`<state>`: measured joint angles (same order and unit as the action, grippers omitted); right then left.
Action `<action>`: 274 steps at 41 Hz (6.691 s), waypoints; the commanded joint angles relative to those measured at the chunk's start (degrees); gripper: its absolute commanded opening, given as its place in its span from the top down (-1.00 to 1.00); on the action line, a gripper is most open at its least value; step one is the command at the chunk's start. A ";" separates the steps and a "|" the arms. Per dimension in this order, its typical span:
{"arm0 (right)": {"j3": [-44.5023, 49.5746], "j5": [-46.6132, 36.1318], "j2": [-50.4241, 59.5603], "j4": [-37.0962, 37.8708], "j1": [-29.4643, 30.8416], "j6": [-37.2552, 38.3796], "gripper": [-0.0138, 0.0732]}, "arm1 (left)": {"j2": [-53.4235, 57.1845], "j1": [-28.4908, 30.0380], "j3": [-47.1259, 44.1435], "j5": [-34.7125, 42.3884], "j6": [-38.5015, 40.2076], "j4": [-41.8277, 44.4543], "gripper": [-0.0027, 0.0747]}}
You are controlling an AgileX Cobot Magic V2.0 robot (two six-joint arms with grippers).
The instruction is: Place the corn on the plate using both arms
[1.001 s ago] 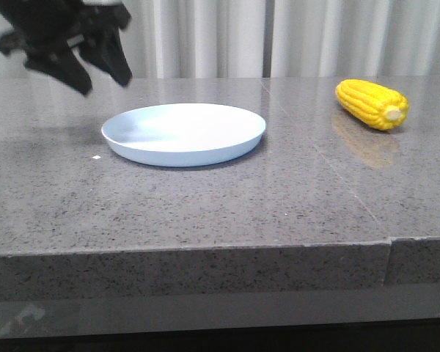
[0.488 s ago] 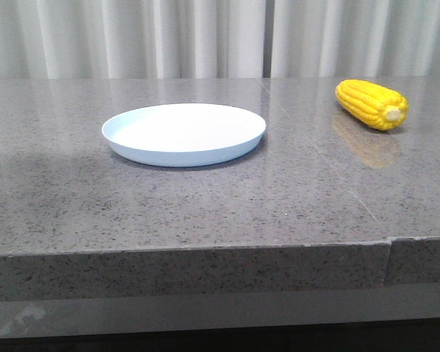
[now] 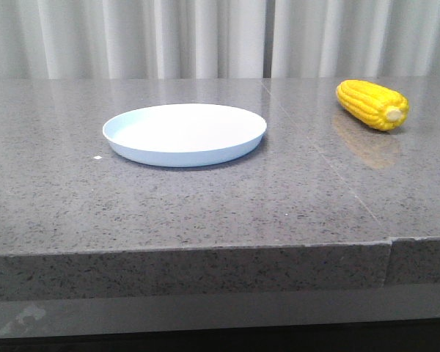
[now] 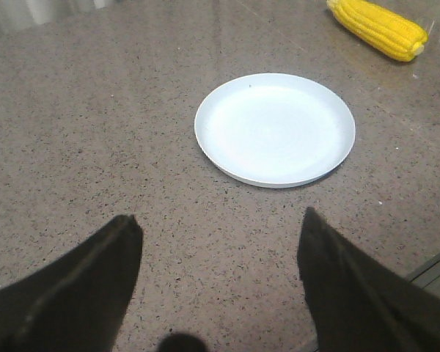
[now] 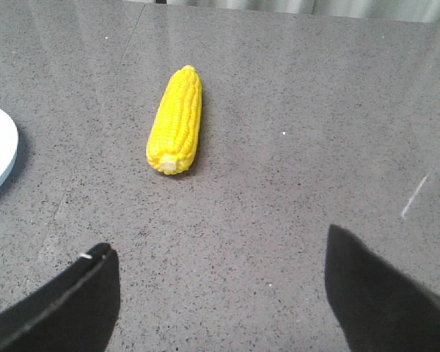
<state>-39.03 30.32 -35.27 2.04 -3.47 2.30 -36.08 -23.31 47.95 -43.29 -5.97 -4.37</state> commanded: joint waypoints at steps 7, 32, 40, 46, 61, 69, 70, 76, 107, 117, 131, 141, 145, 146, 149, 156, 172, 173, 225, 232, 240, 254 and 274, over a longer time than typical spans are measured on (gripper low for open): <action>-1.92 -4.61 -0.48 0.71 0.35 -0.45 -0.69 | 1.33 0.11 0.83 3.94 0.75 -0.95 -0.23; -6.09 -0.51 -5.56 -0.21 0.22 -0.40 -0.73 | 1.22 0.11 0.83 3.94 0.75 -0.95 -0.23; -15.21 8.68 -15.60 -1.65 -1.41 -0.40 -0.80 | 1.22 0.11 0.83 3.94 0.75 -0.95 -0.23; -22.67 14.16 -25.52 -2.04 -2.26 -0.45 -0.80 | 1.22 0.11 0.83 3.94 0.75 -0.95 -0.22; -41.86 18.44 -48.59 -3.01 -2.61 -0.45 -0.80 | 1.22 0.11 0.83 3.94 0.75 -0.95 -0.20; -51.21 18.83 -58.22 -3.01 -2.61 -0.45 -0.80 | 1.22 0.11 0.83 3.94 0.75 -0.95 -0.20; -52.13 18.91 -59.22 -3.01 -2.61 -0.45 -0.80 | 1.22 0.11 0.83 3.94 0.75 -0.95 -0.20; -57.52 19.10 -65.65 -3.01 -2.61 -0.50 -0.80 | 1.22 0.11 0.83 3.94 0.75 -0.95 -0.20; -63.44 19.13 -75.78 -3.98 -2.90 -0.50 0.16 | 1.22 0.76 0.83 3.94 0.75 -0.95 -0.20; -65.51 24.14 -71.30 -6.48 -4.33 -0.50 0.16 | 1.22 0.76 0.83 3.94 0.75 -0.95 -0.20; -65.33 24.84 -62.53 -9.41 -16.94 -0.44 0.16 | 1.22 0.76 0.83 3.94 0.75 -0.95 -0.20; -65.22 22.97 -65.13 -12.57 -26.28 5.02 0.16 | 1.22 0.76 0.83 3.94 0.75 -0.95 -0.20; -65.22 20.92 -67.36 -12.57 -28.37 9.21 0.16 | 1.22 0.76 0.83 3.94 0.75 -0.95 -0.20; -65.22 20.03 -68.11 -12.46 -28.83 10.13 0.16 | 1.22 0.76 0.83 3.94 0.75 -0.95 -0.20; -65.22 17.86 -70.00 -12.27 -29.33 12.87 0.16 | 1.22 0.76 0.83 3.94 0.75 -0.95 -0.20; -65.22 15.63 -73.37 -10.43 -29.33 17.16 0.11 | 1.22 0.76 0.83 3.94 0.75 -0.95 -0.20; -65.34 13.93 -75.04 -10.00 -29.33 18.03 -0.79 | 1.22 0.76 0.83 3.94 0.75 -0.95 -0.20; -65.34 14.00 -74.55 -9.40 -29.33 17.94 -0.84 | 1.22 0.76 0.83 3.94 0.75 -0.95 -0.20; -16.94 23.39 0.36 -1.32 -29.33 1.98 -0.80 | 1.22 0.76 0.83 4.89 0.75 -1.28 -0.20; -14.33 23.22 3.89 -1.32 -29.33 1.98 -0.80 | 1.22 0.76 0.83 4.87 0.75 -1.28 -0.20; -14.33 22.39 4.30 -1.32 -29.33 1.98 -0.80 | 1.22 0.76 0.83 4.76 0.75 -1.28 -0.20; -14.33 20.80 4.30 -1.32 -29.33 1.98 0.21 | 1.22 0.76 0.83 4.65 0.75 -1.28 0.66; -14.33 21.27 4.30 -1.32 -29.33 2.03 0.84 | 1.22 0.76 0.83 4.75 0.40 -1.28 0.98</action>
<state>-52.08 55.40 -30.66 0.00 -32.88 4.80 -34.65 -22.67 47.35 -43.11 -5.76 -4.72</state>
